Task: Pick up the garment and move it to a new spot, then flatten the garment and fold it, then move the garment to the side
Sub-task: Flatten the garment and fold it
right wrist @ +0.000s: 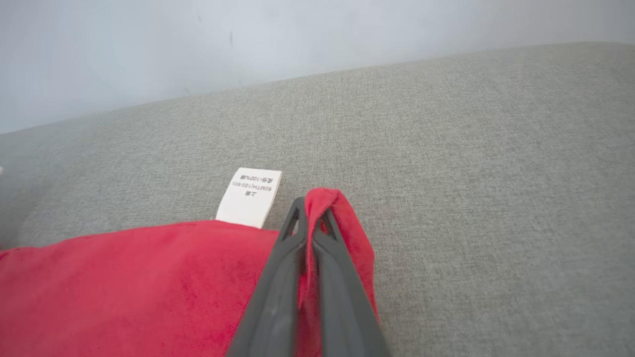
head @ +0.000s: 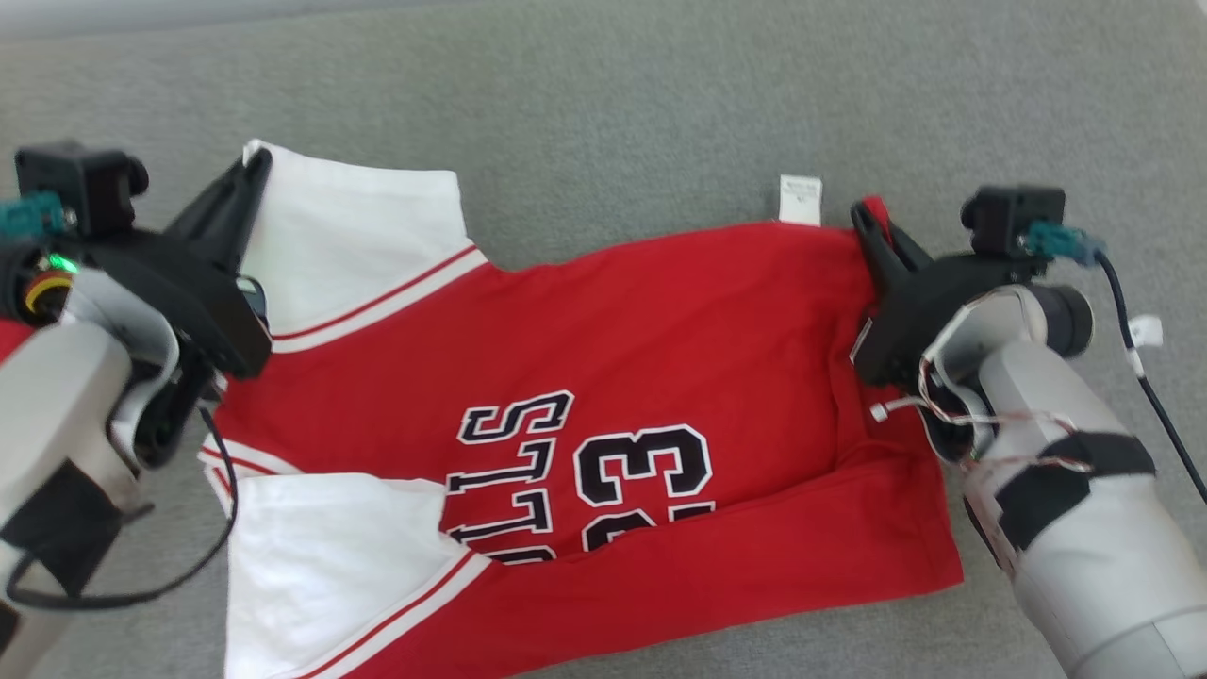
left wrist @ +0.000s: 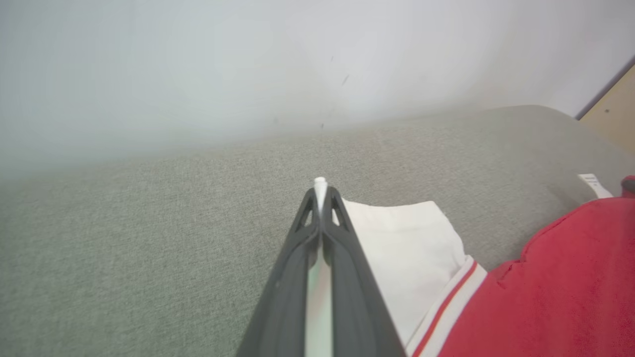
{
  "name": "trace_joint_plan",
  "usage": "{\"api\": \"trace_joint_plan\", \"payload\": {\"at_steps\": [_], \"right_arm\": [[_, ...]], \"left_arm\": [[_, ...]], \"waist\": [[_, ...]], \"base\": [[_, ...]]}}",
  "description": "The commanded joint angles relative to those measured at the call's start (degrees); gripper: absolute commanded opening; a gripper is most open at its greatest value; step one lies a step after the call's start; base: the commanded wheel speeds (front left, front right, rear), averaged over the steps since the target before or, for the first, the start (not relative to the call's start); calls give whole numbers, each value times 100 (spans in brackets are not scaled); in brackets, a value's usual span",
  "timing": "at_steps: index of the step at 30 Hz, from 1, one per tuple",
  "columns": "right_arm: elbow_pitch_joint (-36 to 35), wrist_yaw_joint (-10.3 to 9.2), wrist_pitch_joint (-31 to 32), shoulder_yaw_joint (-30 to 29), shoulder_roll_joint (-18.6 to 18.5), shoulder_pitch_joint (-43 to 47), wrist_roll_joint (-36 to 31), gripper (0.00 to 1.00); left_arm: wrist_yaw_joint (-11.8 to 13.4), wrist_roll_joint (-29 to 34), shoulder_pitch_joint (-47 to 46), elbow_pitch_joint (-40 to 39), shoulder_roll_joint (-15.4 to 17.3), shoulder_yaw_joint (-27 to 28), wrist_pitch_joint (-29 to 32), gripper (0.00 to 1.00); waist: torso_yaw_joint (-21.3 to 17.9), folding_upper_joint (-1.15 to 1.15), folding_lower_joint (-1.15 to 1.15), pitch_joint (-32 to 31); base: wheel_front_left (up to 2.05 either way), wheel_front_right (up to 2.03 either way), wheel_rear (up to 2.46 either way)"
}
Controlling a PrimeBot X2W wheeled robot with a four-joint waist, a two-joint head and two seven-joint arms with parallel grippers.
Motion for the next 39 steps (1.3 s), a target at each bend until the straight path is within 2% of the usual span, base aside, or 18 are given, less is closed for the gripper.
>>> {"api": "trace_joint_plan", "payload": {"at_steps": [1,6,12,17,21,27,35,36,37,38,39], "right_arm": [[-60,6,-49,30,-84,137,63,0],[-575,6,-202,203,-411,750,453,0],[-1188,6,-233,204,-823,1573,977,0],[-1708,6,-309,106,-1079,2246,1302,0],[-2097,6,-406,-130,-1239,2835,1490,0],[-2501,6,-291,-364,-1367,3446,1496,0],[-2855,6,-50,-701,-1263,4011,1402,0],[-2900,6,-4,-741,-1244,4068,1388,15],[-2942,6,26,-781,-1236,4119,1360,52],[-2981,6,62,-820,-1220,4171,1329,100],[-3024,6,80,-871,-1203,4224,1306,100]], "left_arm": [[9,-58,155,-47,28,-4,-104,0],[16,-73,716,-499,61,-12,-472,0],[269,-59,1653,-1258,110,246,-625,0],[622,219,2695,-2072,87,868,-632,0],[784,504,3707,-2609,-73,1565,-634,0],[706,895,4515,-2824,-366,1859,-635,0],[585,1208,4968,-2604,-749,2021,-636,0],[570,1271,5018,-2561,-796,2046,-636,0],[591,1348,5056,-2509,-829,2098,-636,1],[613,1443,5097,-2463,-831,2139,-636,63],[628,1501,5139,-2442,-876,2217,-636,100]], "waist": [[308,0,0,-351],[533,0,0,-692],[735,0,0,-970],[845,0,0,-1108],[920,0,0,-1174],[944,0,0,-1190],[935,0,0,-1236],[932,0,0,-1246],[931,0,0,-1262],[924,0,0,-1270],[924,0,0,-1282]], "base": [[0,0,0],[0,0,0],[0,0,0],[0,0,0],[0,0,0],[0,0,0],[0,0,0],[0,0,0],[0,0,0],[0,0,0],[0,0,0]]}}
